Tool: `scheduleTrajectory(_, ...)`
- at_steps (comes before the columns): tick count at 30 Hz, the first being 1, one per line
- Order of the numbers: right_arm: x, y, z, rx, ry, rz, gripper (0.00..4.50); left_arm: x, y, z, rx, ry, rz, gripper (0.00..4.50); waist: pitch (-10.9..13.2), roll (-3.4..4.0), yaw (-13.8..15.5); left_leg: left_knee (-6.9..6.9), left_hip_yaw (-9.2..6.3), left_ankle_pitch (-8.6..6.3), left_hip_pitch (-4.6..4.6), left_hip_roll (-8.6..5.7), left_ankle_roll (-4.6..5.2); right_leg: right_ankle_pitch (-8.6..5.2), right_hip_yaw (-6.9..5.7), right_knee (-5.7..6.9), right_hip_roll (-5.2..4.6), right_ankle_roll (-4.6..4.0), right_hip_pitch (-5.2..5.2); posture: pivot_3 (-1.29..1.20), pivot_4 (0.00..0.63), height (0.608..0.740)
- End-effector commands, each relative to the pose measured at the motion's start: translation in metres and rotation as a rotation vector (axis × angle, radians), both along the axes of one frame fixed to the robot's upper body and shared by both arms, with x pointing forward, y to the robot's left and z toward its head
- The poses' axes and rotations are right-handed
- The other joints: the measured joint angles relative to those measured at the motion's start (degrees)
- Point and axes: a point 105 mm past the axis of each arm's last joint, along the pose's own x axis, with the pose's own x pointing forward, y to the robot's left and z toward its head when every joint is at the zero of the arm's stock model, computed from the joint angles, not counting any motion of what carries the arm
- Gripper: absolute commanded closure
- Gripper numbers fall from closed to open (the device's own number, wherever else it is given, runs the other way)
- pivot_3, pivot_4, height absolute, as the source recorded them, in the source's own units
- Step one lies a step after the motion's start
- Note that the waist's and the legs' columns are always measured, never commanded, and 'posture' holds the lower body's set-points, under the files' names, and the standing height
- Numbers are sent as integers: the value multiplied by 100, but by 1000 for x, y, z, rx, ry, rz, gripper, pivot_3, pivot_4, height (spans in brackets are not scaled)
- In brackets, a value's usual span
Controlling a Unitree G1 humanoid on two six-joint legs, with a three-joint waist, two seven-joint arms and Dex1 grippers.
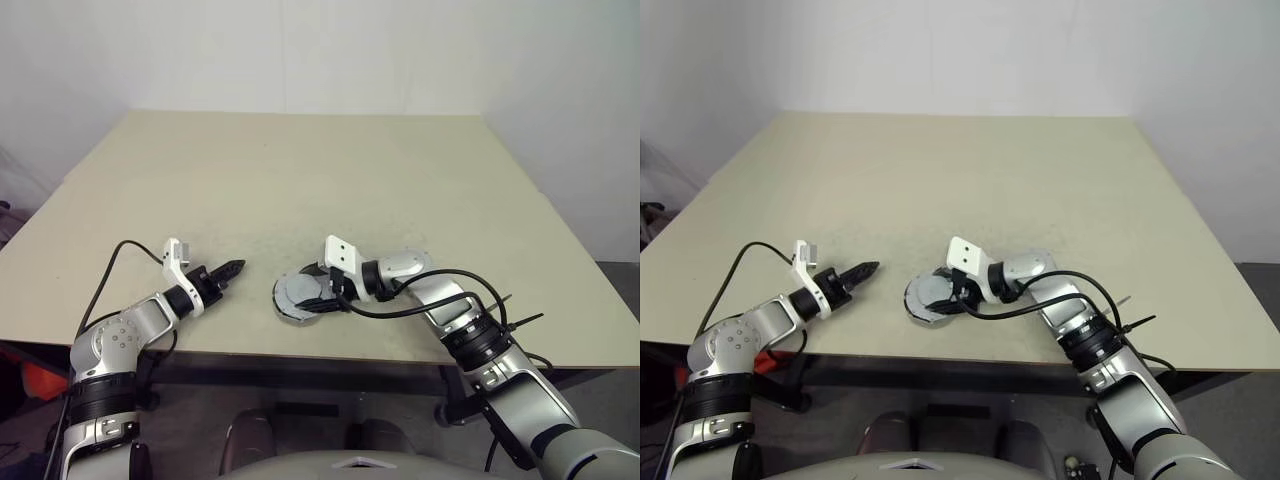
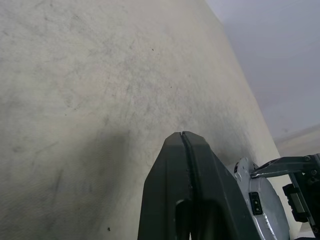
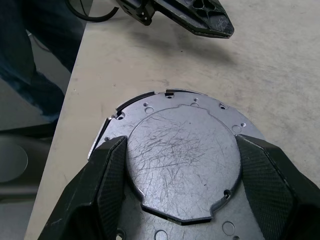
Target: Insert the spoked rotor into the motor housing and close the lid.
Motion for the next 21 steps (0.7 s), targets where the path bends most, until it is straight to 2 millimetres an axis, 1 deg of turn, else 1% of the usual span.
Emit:
scheduleTrajectory(1,-3,7,29,108,-33,40,1547,2,3,11,6,-47,7,4492,0,0,-1,0,0,0,-1,0,0,0,0,0,0,0,0,0,0,740)
scheduleTrajectory(7,-4,8,30,106,-38,51,1547,2,3,10,6,-46,7,4492,0,0,0,-1,0,-2,-2,0,4,1,0,-1,0,-1,-1,0,0,740)
scheduleTrajectory(12,-1,8,19,66,-43,40,1547,2,3,10,8,-46,6,4492,0,0,-1,0,0,-2,-2,0,3,1,0,-1,0,-1,-1,0,0,740)
scheduleTrajectory(21,-2,7,12,42,-29,42,1547,2,5,10,14,-44,10,4492,0,0,-1,0,0,-2,-2,0,3,0,0,0,0,-1,-1,0,0,740)
